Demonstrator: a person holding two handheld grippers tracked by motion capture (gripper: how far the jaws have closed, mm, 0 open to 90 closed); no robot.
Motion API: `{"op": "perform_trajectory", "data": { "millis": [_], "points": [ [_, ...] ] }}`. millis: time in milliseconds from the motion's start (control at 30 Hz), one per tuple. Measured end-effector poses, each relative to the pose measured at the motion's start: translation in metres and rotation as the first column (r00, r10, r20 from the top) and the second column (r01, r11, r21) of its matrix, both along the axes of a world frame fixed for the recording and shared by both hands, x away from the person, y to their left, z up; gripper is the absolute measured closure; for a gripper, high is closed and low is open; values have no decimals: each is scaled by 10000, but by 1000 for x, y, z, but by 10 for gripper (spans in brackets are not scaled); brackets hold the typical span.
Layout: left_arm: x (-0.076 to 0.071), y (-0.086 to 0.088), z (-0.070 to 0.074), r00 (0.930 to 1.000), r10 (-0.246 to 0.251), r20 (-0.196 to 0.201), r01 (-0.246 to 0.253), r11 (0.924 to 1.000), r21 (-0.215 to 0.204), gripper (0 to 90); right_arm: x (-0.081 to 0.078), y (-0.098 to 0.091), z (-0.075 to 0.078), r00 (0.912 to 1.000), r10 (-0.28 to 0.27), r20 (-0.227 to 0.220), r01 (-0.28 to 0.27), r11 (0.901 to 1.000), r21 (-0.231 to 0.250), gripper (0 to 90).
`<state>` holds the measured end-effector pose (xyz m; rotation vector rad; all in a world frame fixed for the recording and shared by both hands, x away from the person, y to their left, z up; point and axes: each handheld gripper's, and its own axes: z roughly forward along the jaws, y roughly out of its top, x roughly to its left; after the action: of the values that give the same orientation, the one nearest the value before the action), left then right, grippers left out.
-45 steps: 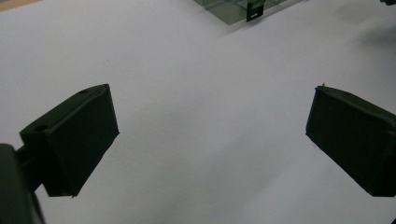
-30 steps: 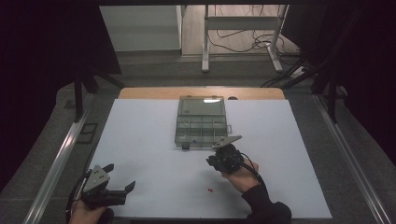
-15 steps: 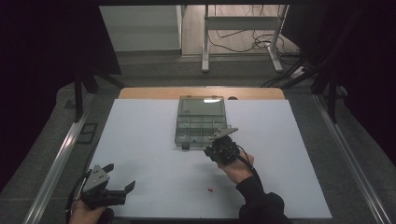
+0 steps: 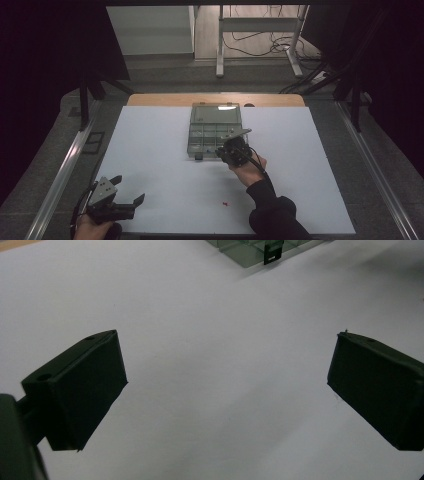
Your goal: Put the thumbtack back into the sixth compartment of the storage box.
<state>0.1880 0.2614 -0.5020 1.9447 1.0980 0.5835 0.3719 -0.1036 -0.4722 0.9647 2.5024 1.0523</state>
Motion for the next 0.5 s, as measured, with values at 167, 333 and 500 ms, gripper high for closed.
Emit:
{"op": "perform_trajectory", "data": {
  "millis": [167, 333, 500],
  "points": [
    [0, 0, 0, 10000, -15, 3, 15, 10000, 1, 29, 8, 5, -1, 9999, -146, 15, 146, 9998, 155, 815],
    [0, 0, 0, 10000, -22, 4, 22, 10000, -19, 29, 15, 12, -2, 9997, -206, 124, 204, 9996, 195, 815],
    [0, 0, 0, 10000, -43, 16, 43, 10000, -15, 29, 22, 20, -4, 9995, -251, 216, 248, 9995, 171, 814]
  ]
}}
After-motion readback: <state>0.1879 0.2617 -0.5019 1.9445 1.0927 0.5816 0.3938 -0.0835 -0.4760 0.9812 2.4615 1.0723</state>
